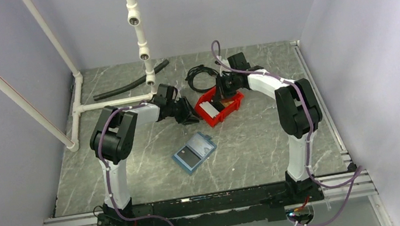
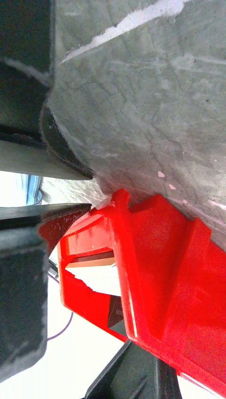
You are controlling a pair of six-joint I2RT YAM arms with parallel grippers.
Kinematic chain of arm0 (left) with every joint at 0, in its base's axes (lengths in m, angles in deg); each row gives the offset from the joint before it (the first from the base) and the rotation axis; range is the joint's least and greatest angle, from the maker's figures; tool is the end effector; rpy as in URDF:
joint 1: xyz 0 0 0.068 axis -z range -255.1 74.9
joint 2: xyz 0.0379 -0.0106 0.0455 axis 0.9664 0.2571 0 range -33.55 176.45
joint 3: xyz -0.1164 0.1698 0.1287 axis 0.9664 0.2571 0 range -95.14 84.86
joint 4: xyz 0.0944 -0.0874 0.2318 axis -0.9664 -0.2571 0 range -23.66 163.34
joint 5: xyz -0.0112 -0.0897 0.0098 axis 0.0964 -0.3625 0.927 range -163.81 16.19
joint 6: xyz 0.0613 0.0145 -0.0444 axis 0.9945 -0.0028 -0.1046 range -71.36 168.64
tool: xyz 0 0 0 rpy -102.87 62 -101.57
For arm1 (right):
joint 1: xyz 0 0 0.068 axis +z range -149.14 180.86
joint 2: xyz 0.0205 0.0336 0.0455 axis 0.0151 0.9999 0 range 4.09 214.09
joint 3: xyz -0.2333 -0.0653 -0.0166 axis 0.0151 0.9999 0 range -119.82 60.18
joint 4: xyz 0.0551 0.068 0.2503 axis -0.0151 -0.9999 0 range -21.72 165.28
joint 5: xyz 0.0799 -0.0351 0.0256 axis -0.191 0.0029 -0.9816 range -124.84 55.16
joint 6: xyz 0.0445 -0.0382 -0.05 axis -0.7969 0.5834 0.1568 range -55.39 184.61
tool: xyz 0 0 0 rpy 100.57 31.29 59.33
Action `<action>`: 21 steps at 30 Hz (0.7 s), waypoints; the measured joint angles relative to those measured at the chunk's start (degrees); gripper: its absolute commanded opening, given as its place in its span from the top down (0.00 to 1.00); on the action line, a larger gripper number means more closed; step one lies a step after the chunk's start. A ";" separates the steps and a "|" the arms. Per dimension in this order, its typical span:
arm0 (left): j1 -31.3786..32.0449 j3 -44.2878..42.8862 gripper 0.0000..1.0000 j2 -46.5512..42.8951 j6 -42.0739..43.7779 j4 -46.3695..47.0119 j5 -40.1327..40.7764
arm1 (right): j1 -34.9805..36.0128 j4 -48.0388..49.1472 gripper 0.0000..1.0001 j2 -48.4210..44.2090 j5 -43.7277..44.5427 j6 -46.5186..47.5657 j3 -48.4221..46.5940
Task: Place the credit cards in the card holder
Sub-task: Pick up the credit card from the storage box.
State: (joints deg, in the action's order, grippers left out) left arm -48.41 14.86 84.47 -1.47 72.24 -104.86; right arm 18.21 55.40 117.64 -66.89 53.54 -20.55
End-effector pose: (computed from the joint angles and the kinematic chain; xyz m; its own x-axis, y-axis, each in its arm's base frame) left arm 0.3651 -0.2215 0.0757 -0.9599 -0.2531 -0.1206 -0.0780 0.6543 -0.7522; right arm 0.4033 0.1624 0.1393 -0.8527 -0.0957 -0.5136 -0.4033 0.7454 0.5307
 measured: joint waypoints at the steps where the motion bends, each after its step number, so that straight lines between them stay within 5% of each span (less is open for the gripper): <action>1: 0.02 -0.07 0.66 0.00 0.02 -0.04 0.00 | 0.09 -0.33 1.00 -0.26 1.38 0.17 -0.02; 7: 0.09 0.04 0.55 -0.59 0.13 0.00 0.42 | 3.37 -4.59 1.00 -1.92 14.34 2.01 -3.52; 15: -0.37 5.70 0.26 -11.43 3.56 -5.70 2.69 | 6.67 -5.62 1.00 -11.41 29.18 1.60 -3.74; 21: -1.73 9.20 0.10 -25.27 6.21 -10.05 -1.16 | 4.96 -2.29 1.00 -19.89 21.07 -9.11 1.75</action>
State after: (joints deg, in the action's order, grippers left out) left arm -50.13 24.07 59.20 4.74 62.19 -106.02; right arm 23.17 53.10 97.75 -45.82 44.43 -18.80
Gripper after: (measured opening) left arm 0.859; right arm 0.008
